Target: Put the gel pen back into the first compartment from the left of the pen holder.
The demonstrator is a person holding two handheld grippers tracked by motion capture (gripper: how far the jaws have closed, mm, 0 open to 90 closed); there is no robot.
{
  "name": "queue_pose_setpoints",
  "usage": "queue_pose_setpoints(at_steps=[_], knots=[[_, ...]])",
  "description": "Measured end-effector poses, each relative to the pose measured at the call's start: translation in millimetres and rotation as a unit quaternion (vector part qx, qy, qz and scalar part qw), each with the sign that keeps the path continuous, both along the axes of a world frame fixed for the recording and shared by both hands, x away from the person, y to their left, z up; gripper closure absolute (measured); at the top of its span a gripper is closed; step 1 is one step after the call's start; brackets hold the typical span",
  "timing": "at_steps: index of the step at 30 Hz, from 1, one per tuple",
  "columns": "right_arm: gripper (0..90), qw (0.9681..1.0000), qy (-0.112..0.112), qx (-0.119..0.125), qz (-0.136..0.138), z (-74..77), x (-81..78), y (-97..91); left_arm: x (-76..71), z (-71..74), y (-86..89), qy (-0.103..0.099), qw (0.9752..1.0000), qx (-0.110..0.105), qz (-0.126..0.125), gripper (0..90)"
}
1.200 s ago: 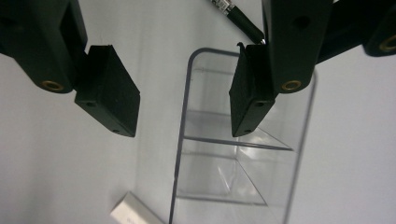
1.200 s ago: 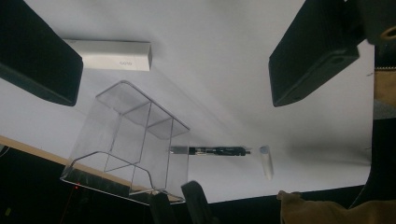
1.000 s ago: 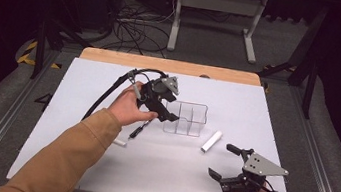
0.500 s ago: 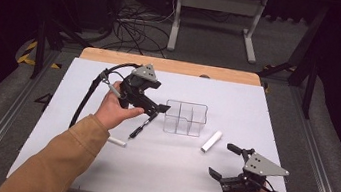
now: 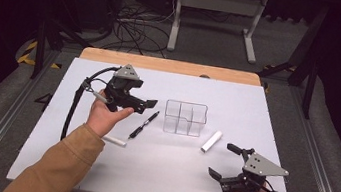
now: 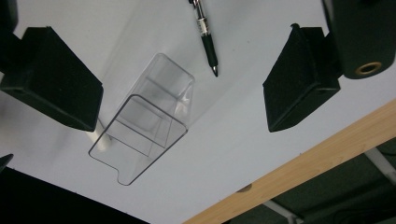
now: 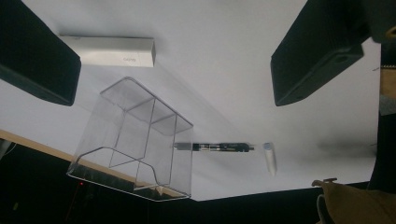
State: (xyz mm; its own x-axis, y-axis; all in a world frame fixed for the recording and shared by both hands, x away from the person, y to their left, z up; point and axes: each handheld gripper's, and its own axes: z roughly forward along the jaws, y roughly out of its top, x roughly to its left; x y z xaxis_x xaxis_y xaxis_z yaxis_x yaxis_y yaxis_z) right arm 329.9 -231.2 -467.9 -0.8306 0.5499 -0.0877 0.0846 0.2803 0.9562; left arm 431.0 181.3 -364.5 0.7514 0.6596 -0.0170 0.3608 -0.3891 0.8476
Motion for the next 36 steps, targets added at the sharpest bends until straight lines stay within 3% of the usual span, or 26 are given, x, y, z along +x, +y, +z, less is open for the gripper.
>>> queue_pose_setpoints(at_steps=[7, 11, 13, 20, 26, 36], knots=[[2.1, 1.0000, 0.001, -0.001, 0.002, -0.4, 0.1, 0.3, -8.4, -12.9, 4.2, -0.018, 0.9986, 0.025, 0.043, 17.7], [2.2, 1.0000, 0.003, -0.001, 0.004, -0.9, 0.5, 1.2, -4.6, -25.0, 4.3, 0.020, 0.9992, 0.004, 0.034, 18.7], [2.1, 1.0000, 0.003, -0.002, 0.004, -0.8, 0.4, 1.3, -2.8, -29.0, 3.8, 0.030, 0.9989, 0.007, 0.035, 18.6], [2.1, 1.0000, 0.004, -0.005, 0.006, -1.0, 0.5, 1.4, -7.5, -36.4, 3.2, 0.015, 0.9981, 0.029, 0.052, 18.7], [2.1, 1.0000, 0.003, -0.002, 0.005, -0.9, 0.2, 1.1, -7.4, -39.5, 2.8, 0.023, 0.9965, 0.055, 0.059, 19.4], [2.2, 1.0000, 0.004, -0.003, 0.006, -1.3, 0.6, 0.9, -4.7, -41.8, 1.1, 0.053, 0.9955, 0.050, 0.060, 22.8]])
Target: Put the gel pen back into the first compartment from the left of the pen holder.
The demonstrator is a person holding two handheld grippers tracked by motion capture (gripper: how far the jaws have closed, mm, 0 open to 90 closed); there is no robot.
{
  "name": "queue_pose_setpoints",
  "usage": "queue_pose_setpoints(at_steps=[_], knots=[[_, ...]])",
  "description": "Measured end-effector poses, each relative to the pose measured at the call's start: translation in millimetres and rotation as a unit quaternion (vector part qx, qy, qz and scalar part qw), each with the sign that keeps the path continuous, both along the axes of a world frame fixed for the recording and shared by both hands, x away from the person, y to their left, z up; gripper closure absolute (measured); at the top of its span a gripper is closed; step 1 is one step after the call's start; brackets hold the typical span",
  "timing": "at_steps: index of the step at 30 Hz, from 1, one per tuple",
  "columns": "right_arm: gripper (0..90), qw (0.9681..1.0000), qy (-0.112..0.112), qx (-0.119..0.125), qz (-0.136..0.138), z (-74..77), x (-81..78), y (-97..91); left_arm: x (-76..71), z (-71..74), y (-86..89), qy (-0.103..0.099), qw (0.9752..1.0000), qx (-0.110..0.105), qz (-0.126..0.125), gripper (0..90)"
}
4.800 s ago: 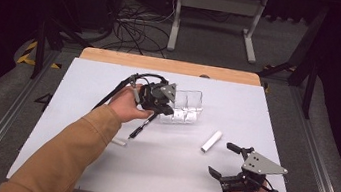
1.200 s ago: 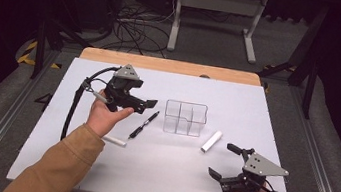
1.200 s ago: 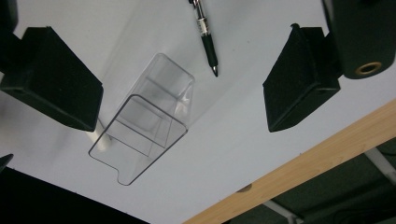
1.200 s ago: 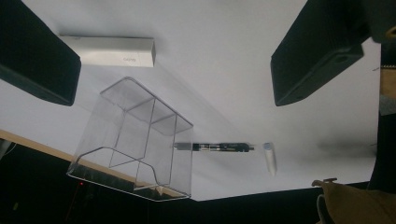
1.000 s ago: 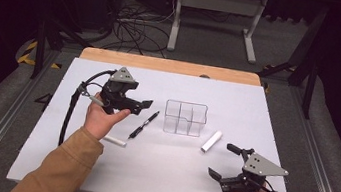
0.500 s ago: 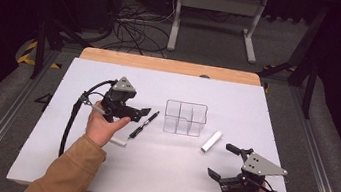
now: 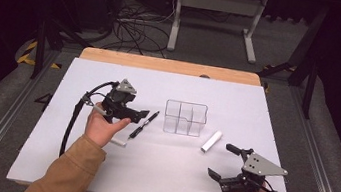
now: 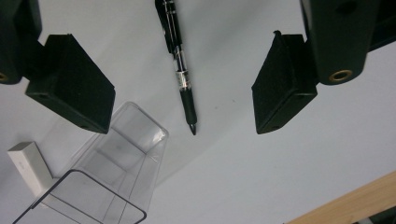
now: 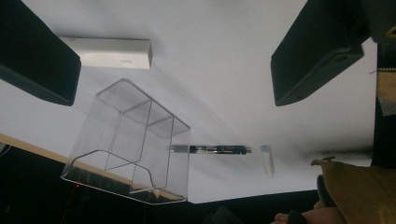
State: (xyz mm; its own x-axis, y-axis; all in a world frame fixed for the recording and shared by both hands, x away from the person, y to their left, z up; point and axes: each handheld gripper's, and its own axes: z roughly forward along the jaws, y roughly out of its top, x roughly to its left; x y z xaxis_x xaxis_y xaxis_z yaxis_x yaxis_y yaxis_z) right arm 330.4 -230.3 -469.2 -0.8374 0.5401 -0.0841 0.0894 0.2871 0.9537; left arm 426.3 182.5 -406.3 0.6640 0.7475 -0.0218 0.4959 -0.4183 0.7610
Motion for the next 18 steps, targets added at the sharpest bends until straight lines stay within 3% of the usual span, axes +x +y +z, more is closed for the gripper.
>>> queue_pose_setpoints(at_steps=[8, 15, 18], knots=[[2.2, 1.0000, 0.001, -0.001, 0.000, -0.2, 0.0, 0.4, 2.0, -1.0, -2.9, 0.025, 0.9996, 0.005, 0.014, 27.8], [2.2, 1.0000, 0.000, -0.002, 0.001, -0.4, 0.2, 0.8, 7.0, -6.0, -8.8, 0.041, 0.9984, 0.031, 0.024, 31.7], [2.1, 1.0000, -0.001, -0.003, 0.001, -0.3, 0.1, 0.7, 11.0, -9.6, -11.6, 0.055, 0.9976, 0.031, 0.027, 33.6]])
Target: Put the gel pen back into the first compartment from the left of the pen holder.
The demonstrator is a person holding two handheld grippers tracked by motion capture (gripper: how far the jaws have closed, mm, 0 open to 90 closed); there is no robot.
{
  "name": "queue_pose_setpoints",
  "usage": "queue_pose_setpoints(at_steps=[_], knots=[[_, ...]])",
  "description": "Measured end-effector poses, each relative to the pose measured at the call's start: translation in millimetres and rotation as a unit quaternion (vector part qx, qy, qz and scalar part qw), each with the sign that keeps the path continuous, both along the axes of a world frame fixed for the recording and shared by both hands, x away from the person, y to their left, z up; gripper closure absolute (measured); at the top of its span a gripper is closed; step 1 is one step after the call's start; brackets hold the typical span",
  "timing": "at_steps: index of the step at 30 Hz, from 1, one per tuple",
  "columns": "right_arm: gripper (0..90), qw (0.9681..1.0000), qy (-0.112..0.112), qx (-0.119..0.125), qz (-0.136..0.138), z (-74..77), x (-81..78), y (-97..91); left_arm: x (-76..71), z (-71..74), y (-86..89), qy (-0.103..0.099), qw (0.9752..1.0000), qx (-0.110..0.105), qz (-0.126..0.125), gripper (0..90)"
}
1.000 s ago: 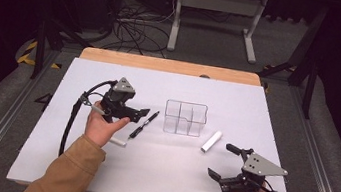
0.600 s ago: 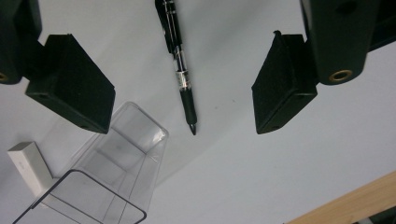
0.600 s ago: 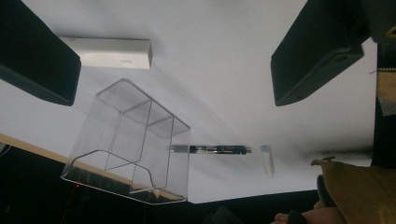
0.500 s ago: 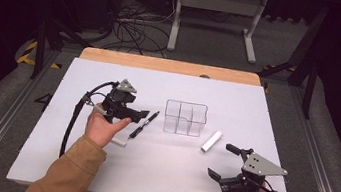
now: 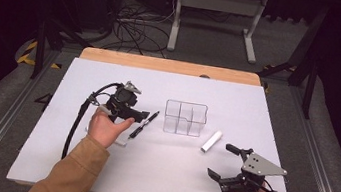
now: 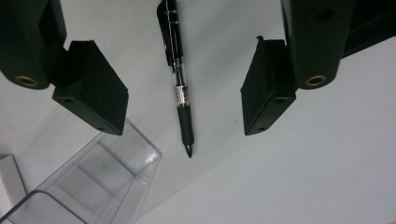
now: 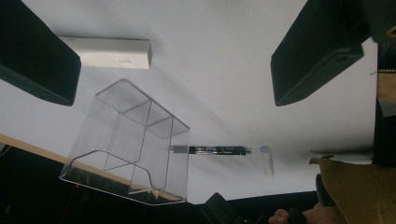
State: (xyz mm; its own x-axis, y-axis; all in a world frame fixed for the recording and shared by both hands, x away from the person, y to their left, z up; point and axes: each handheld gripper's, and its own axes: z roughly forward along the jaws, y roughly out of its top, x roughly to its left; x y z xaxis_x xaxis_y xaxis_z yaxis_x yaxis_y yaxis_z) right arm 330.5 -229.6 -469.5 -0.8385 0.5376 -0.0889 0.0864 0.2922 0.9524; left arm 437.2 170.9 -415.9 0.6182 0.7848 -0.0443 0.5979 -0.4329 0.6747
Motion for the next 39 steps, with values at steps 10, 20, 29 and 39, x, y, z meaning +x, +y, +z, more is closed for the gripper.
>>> queue_pose_setpoints(at_steps=[10, 20, 29, 39], knots=[[2.2, 1.0000, 0.001, -0.001, 0.001, -0.3, 0.1, 0.7, 11.4, -11.4, -12.0, 0.024, 0.9991, 0.032, 0.010, 35.5], [2.2, 1.0000, 0.000, -0.002, 0.002, -0.2, -0.1, 0.4, 23.8, -25.0, -20.6, 0.042, 0.9966, 0.070, 0.012, 37.5], [2.2, 1.0000, 0.002, -0.002, 0.003, -0.5, 0.2, 0.9, 33.2, -28.3, -27.3, 0.065, 0.9951, 0.075, 0.006, 41.2], [2.2, 1.0000, 0.003, -0.003, 0.004, -0.8, 0.7, 1.0, 44.1, -32.4, -32.9, 0.086, 0.9931, 0.080, 0.004, 47.2]])
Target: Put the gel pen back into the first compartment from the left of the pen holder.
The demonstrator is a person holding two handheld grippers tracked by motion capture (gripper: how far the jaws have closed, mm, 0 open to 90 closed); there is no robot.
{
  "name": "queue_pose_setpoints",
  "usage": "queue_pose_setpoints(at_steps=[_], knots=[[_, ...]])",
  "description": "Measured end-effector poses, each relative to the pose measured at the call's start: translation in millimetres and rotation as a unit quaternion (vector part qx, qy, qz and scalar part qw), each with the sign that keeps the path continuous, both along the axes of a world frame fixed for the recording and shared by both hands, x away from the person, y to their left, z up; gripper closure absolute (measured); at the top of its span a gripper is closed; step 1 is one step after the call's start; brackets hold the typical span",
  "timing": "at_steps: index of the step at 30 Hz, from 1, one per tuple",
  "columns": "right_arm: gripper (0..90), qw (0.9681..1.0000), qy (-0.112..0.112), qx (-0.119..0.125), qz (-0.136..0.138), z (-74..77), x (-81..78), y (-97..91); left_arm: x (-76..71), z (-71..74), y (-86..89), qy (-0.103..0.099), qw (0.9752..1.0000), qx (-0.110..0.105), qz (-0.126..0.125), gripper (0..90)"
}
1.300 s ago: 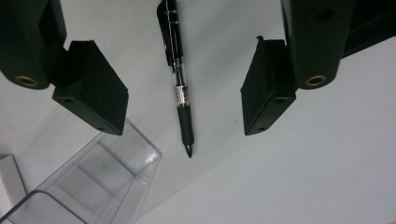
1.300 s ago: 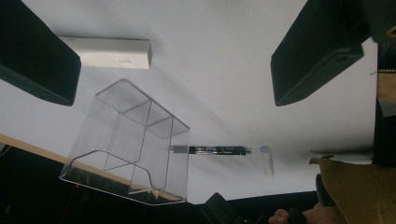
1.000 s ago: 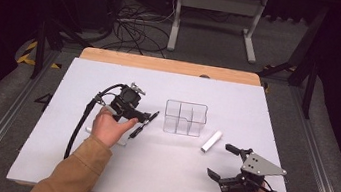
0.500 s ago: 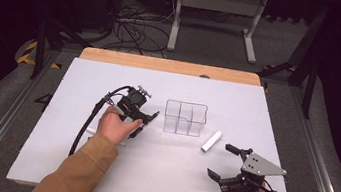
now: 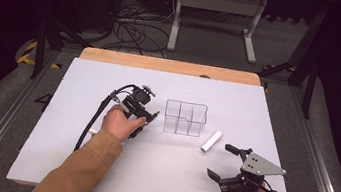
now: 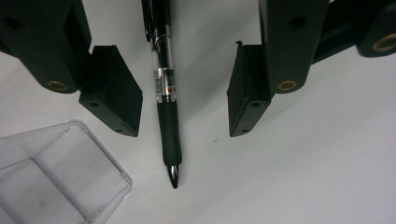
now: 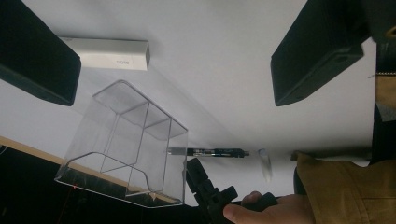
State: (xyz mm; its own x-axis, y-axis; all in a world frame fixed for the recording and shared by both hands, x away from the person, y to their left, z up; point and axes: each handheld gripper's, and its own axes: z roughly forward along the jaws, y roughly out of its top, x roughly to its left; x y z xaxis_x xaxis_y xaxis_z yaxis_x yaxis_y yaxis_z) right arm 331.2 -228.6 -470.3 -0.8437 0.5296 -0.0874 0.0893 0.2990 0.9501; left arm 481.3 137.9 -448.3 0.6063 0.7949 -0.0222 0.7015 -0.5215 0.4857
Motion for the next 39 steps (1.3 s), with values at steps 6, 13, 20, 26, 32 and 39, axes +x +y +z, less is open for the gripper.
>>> queue_pose_setpoints(at_steps=[6, 13, 20, 26, 32, 39], knots=[[2.2, 1.0000, 0.000, 0.000, 0.000, 0.1, 0.0, -0.3, 5.0, -1.0, -7.0, 0.004, 0.9999, 0.013, -0.004, 51.6], [2.2, 1.0000, 0.000, 0.000, 0.000, 0.1, 0.1, -0.3, 7.8, -5.3, -12.0, 0.012, 0.9998, 0.017, -0.007, 57.3], [2.2, 1.0000, 0.000, -0.001, 0.001, 0.0, 0.2, 0.1, 9.9, -6.9, -17.0, 0.019, 0.9996, 0.019, -0.007, 63.9], [2.2, 1.0000, 0.000, -0.002, 0.001, -0.1, 0.1, 0.1, 10.4, -7.7, -22.1, 0.025, 0.9995, 0.019, -0.006, 69.1], [2.2, 1.0000, -0.001, -0.001, 0.002, 0.3, -0.3, -0.3, 11.6, -10.0, -23.3, 0.027, 0.9991, 0.033, -0.004, 74.7], [2.2, 1.0000, -0.001, -0.001, 0.003, 0.2, -0.3, 0.1, 12.2, -9.4, -21.9, 0.036, 0.9990, 0.027, -0.001, 80.0]])
